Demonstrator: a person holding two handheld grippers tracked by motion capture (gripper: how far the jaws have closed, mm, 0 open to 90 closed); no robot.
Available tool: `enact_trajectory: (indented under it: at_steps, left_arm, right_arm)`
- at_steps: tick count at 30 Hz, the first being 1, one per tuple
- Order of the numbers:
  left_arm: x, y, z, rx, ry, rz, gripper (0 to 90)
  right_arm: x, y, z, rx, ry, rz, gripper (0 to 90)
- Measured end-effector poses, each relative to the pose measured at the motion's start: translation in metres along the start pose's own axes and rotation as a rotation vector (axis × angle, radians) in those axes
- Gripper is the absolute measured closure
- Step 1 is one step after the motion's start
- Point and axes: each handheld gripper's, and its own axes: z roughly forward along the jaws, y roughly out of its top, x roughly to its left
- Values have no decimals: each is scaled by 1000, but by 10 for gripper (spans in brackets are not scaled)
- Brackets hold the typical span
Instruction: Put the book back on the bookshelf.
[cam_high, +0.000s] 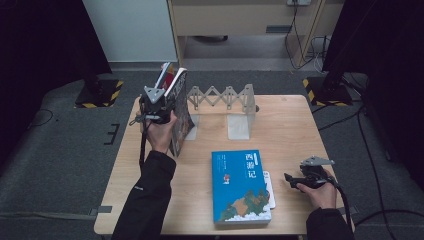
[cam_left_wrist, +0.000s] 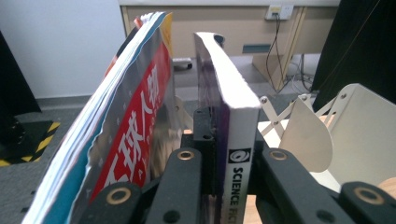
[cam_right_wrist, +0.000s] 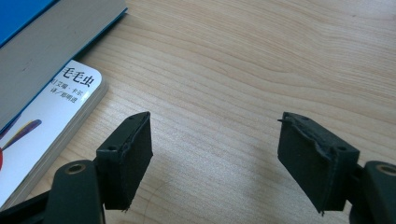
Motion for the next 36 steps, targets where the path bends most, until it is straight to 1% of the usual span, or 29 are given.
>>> enact_trajectory:
  at_steps: [4,6,7,9,10,12,13,16,19,20,21,23,25,27,30,32,33,34,36]
  left_arm:
    - [2,-4,-1,1,-11,-20,815]
    - [3,-6,-1,17,-21,-32,813]
    - [4,-7,-1,28,-23,-34,812]
    - [6,-9,-2,69,-36,-45,810]
    - [7,-10,-2,79,-38,-40,809]
    - [9,-11,-4,104,-65,-48,806]
    - [9,-11,-5,112,-71,-41,806]
    - [9,-10,-11,134,-70,-12,808]
    - [11,-8,-13,161,-70,-6,806]
    - [13,-7,-13,173,-76,-15,801]
    - [14,-6,-13,168,-81,-21,793]
    - [14,-5,-13,174,-77,-27,774]
    - [12,-3,-11,161,-89,-34,759]
    - [9,-1,-9,174,-95,-31,756]
    - [5,2,-3,204,-59,-7,771]
    - [6,4,-2,221,-44,-9,799]
    - [6,4,-1,226,-46,-10,810]
    - [7,5,-1,229,-56,-19,813]
    - [7,5,-1,225,-47,-16,815]
  right_arm:
    - [0,0,0,0,0,1,262]
    - [0,0,0,-2,0,6,261]
    - [0,0,0,-2,1,5,261]
    - [0,0,0,2,3,6,261]
    - [0,0,-1,4,5,4,261]
    - [0,0,-1,3,5,5,261]
    - [0,0,-1,3,5,5,260]
    - [0,0,0,4,4,3,260]
    - [1,0,0,6,6,5,259]
    - [1,0,0,7,6,5,259]
    - [1,0,0,7,7,4,259]
    - [1,0,0,8,10,3,258]
    - [1,0,0,9,9,7,258]
    - [1,0,0,10,10,6,258]
    - [1,0,0,10,12,6,257]
    - [1,0,0,12,15,8,256]
    - [1,0,0,10,13,9,256]
    - [1,0,0,12,15,8,256]
    - [1,0,0,13,16,7,256]
